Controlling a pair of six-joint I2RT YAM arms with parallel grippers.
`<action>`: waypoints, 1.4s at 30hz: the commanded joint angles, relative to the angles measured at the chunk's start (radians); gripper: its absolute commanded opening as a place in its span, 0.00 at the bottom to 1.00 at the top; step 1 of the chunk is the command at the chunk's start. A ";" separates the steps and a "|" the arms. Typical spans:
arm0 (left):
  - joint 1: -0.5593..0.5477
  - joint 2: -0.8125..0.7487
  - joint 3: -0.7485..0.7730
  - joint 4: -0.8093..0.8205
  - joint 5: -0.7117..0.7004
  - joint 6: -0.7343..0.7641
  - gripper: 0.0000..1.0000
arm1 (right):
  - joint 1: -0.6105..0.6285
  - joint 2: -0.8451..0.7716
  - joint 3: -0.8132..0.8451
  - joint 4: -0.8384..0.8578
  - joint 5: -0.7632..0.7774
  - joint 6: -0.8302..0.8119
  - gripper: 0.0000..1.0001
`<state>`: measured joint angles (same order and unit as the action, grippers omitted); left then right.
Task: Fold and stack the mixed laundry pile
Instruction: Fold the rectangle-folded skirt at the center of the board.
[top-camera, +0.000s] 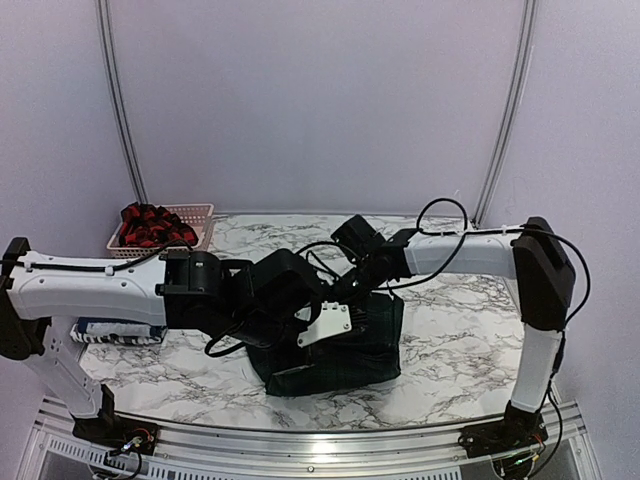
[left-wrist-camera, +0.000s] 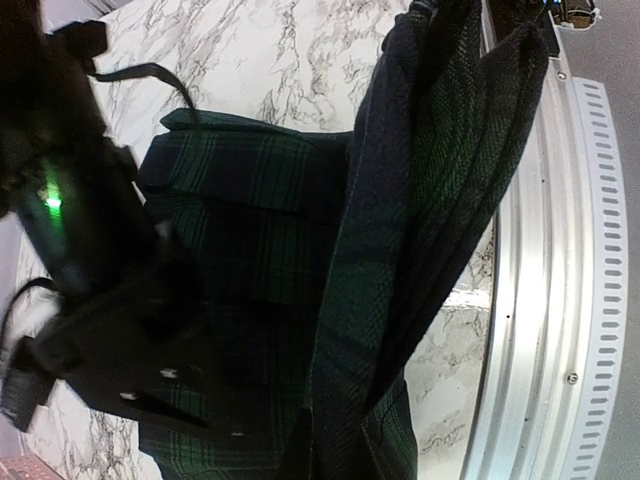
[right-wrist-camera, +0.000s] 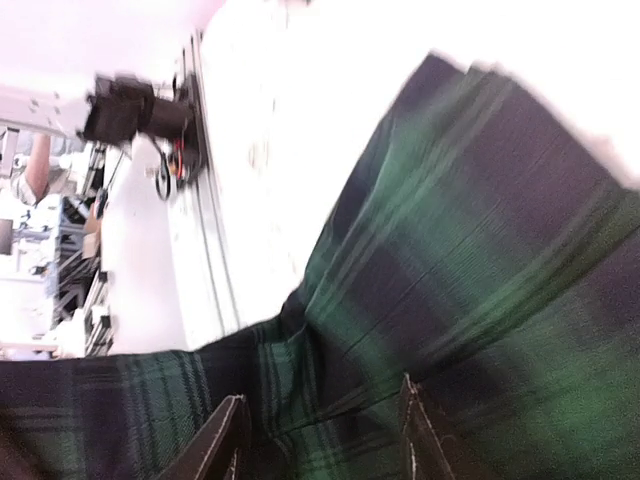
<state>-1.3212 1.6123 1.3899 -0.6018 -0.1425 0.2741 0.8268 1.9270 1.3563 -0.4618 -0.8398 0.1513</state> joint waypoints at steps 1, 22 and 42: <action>-0.001 -0.047 0.013 -0.020 0.089 -0.011 0.00 | -0.082 0.009 0.107 -0.180 0.047 -0.118 0.47; 0.123 -0.031 0.089 -0.073 0.081 0.057 0.00 | 0.083 -0.007 -0.241 -0.006 0.018 -0.049 0.43; 0.234 0.095 0.071 -0.072 0.187 0.096 0.00 | -0.187 0.230 0.267 -0.248 0.074 -0.111 0.47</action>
<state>-1.1389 1.6703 1.4387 -0.6796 0.0708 0.3386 0.6270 2.0323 1.6230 -0.6445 -0.8047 0.0559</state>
